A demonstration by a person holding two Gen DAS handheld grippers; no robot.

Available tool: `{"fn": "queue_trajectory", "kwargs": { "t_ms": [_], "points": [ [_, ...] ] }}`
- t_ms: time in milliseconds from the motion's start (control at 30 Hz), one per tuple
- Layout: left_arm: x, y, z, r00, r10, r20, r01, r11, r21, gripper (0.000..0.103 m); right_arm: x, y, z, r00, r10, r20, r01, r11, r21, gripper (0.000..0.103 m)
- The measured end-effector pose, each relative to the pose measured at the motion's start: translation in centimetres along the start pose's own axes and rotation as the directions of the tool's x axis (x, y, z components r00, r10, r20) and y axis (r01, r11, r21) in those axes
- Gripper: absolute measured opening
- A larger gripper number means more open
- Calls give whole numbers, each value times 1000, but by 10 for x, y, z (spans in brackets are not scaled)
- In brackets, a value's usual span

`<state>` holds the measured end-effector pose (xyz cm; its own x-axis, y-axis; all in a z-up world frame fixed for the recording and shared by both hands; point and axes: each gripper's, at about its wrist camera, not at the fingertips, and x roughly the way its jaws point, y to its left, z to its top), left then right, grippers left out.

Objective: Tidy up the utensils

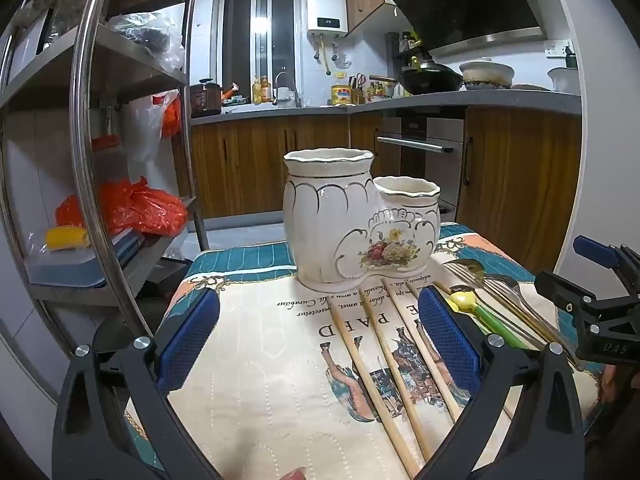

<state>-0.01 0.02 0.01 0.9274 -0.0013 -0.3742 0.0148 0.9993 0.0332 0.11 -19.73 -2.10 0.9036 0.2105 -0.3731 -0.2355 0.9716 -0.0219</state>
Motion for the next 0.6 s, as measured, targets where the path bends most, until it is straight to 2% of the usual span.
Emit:
{"fn": "queue_trajectory", "kwargs": {
  "t_ms": [400,600],
  "points": [
    [-4,-1,-7,1000,5,16,-5,1000,18,98,0,0,0,1000,-1,-1,1,1000,-4,98],
    [-5,-2,0,1000,2,16,-2,1000,17,98,0,0,-1,1000,-1,-1,1,1000,-3,98]
  ]
}}
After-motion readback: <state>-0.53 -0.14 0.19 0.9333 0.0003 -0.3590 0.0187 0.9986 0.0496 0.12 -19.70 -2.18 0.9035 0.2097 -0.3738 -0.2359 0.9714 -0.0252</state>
